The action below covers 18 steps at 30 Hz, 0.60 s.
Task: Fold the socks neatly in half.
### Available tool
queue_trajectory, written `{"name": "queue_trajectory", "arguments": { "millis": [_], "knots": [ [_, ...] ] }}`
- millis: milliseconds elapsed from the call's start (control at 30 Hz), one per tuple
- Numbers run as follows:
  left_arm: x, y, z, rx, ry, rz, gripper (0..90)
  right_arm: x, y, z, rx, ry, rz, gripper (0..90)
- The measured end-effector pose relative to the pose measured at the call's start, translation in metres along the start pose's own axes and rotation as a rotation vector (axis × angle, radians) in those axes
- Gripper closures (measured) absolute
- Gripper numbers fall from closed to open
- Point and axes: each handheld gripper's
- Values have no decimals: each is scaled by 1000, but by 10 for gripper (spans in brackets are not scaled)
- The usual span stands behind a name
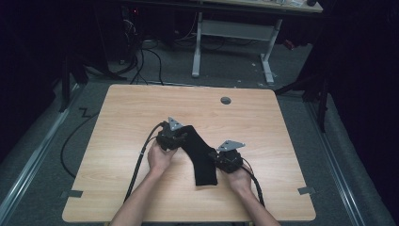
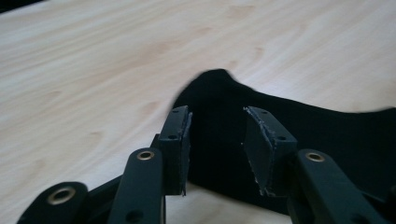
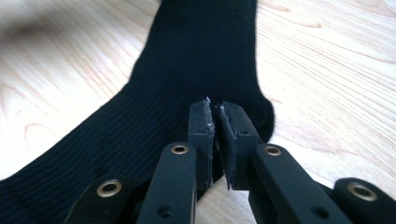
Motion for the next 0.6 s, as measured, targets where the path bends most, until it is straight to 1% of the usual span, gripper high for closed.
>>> {"name": "queue_trajectory", "arguments": {
  "millis": [33,67,167,233,300,333,367,400,467,533,600],
  "knots": [
    [-3,0,-1,9,-3,-26,593,-1,0,0,-4,-7,-2,834],
    [-6,-1,-1,17,-12,-41,580,-2,0,0,-5,-13,-6,834],
    [-12,-5,-4,35,-19,-76,535,-5,-1,-1,0,-27,-11,832],
    [-15,-10,-7,54,-15,-89,518,-7,-3,-2,4,-35,-17,824],
    [-15,-15,-9,79,6,-100,505,-9,-4,-3,12,-45,-18,798],
    [-16,-17,-11,91,14,-100,504,-10,-5,-4,18,-49,-19,778],
    [-17,-18,-12,101,14,-96,502,-11,-6,-5,32,-50,-14,754],
    [-18,-19,-13,99,4,-90,500,-11,-7,-6,40,-57,-8,749],
    [-19,-19,-14,97,1,-83,498,-13,-7,-7,37,-63,-6,720],
    [-20,-19,-14,98,-5,-78,498,-13,-7,-7,35,-52,-19,686],
    [-20,-18,-14,107,-6,-76,499,-14,-7,-7,35,-51,-23,673]
  ]
}}
Point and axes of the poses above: each handheld gripper's, and its own axes: y roughly backward along the jaws, z roughly out of its top, x roughly to its left, and after that the axes turned 5 degrees about -x, right-handed
